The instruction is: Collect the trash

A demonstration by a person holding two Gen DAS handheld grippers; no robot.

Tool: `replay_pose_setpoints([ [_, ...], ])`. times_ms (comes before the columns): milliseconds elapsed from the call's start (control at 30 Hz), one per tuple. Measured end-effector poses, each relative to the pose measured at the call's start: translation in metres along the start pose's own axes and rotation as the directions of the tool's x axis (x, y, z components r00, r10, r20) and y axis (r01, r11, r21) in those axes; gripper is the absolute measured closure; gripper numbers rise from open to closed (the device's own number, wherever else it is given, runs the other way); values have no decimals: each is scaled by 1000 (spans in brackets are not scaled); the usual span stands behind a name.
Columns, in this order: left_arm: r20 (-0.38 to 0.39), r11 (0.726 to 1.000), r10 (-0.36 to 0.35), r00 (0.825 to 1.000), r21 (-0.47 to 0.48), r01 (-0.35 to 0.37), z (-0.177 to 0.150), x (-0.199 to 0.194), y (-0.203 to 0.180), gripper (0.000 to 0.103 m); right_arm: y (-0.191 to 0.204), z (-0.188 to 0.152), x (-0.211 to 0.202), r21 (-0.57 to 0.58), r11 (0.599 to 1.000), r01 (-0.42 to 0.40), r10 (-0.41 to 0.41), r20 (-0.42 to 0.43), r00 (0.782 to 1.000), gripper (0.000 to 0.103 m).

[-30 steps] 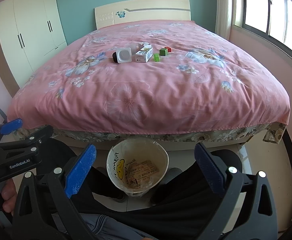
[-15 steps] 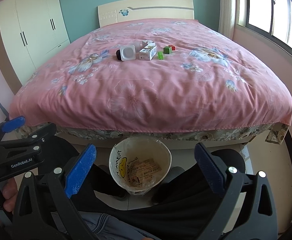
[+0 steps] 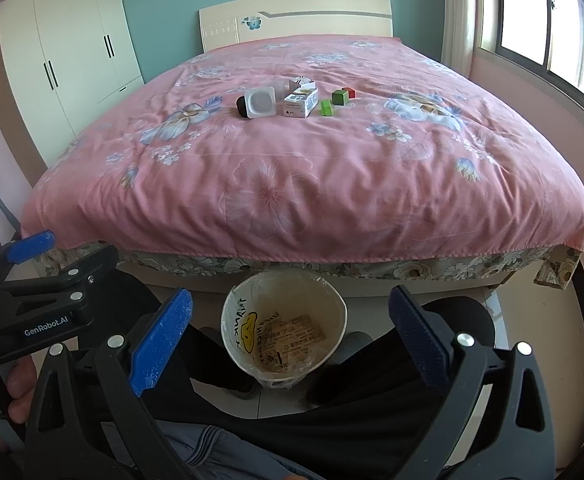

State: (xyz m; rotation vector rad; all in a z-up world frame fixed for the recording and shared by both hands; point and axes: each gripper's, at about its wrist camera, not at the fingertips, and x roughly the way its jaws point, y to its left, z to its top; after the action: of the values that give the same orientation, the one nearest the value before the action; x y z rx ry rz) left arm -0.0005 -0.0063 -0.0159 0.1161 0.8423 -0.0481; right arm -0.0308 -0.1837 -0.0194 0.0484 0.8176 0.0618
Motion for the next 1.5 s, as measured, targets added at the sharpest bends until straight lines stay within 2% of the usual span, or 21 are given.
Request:
replay_pose_setpoints([
  [533, -14, 999, -27, 1000, -30, 26, 0, 12, 5, 3, -4, 0, 5, 1, 1000, -7, 7, 6, 1000, 6],
  [633, -3, 997, -46, 999, -60, 46, 8, 21, 13, 3, -10, 5, 8, -6, 999, -36, 36, 28, 999, 6],
  [833, 21, 993, -18, 1000, -115, 20, 33, 49, 32, 3, -37, 27, 17, -7, 998, -63, 64, 92, 994, 6],
  [967, 29, 989, -6, 1000, -145, 10, 51, 67, 44, 3, -53, 41, 28, -37, 999, -14, 18, 108, 994, 6],
  [1067, 45, 991, 16, 999, -137, -10, 64, 78, 47, 3, -65, 49, 39, -47, 999, 14, -8, 115, 993, 6],
  [1200, 45, 991, 55, 997, -124, -49, 79, 93, 48, 3, -83, 62, 56, -26, 1000, -5, 7, 108, 994, 6],
  [1500, 6, 995, 56, 998, -82, -55, 114, 137, 43, 3, -99, 103, 97, -40, 999, -24, 27, 84, 996, 6],
])
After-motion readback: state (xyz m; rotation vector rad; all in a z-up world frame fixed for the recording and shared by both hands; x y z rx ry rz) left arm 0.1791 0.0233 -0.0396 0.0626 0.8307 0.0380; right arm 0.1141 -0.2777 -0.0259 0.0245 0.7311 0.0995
